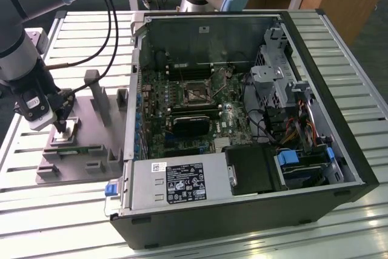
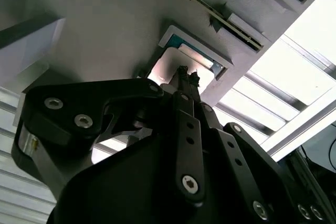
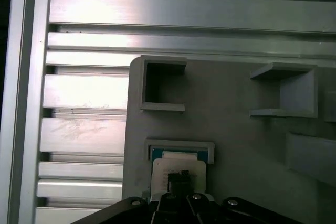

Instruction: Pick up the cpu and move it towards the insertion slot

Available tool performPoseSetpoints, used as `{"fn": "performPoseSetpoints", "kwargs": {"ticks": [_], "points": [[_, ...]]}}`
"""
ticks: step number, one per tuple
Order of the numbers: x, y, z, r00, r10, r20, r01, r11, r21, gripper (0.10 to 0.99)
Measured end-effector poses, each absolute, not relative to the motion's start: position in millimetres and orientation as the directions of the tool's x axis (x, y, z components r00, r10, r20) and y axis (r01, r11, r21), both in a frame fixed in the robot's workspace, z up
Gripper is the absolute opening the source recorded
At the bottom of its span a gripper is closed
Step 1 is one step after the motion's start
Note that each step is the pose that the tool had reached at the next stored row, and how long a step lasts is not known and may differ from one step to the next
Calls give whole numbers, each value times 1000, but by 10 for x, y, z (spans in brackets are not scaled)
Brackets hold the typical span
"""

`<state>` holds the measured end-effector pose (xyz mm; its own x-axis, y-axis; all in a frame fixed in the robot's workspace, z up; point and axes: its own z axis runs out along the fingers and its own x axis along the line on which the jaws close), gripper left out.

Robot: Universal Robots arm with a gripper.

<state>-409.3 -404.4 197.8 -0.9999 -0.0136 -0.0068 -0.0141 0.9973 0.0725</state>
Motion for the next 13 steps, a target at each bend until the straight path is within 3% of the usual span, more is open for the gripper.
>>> {"fn": "performPoseSetpoints", "kwargs": {"ticks": [1, 3, 4, 6, 7, 9, 12, 13], "points": [[-4094, -4043, 1977, -1000, -14, -7, -14, 997, 73, 110], [-4094, -4043, 1975, -1000, -14, -7, -14, 997, 73, 231], [-4095, -4043, 1975, -1000, -14, -7, -14, 997, 73, 231], [-4095, -4043, 1973, -1000, -14, -7, -14, 997, 73, 349], [-4095, -4043, 1972, -1000, -14, -7, -14, 997, 73, 349], [-4096, -4043, 1971, -1000, -14, -7, -14, 997, 73, 467], [-4097, -4043, 1969, -1000, -14, -7, -14, 997, 73, 525], [-4096, -4043, 1968, -1000, -14, -7, -14, 997, 73, 588]]}}
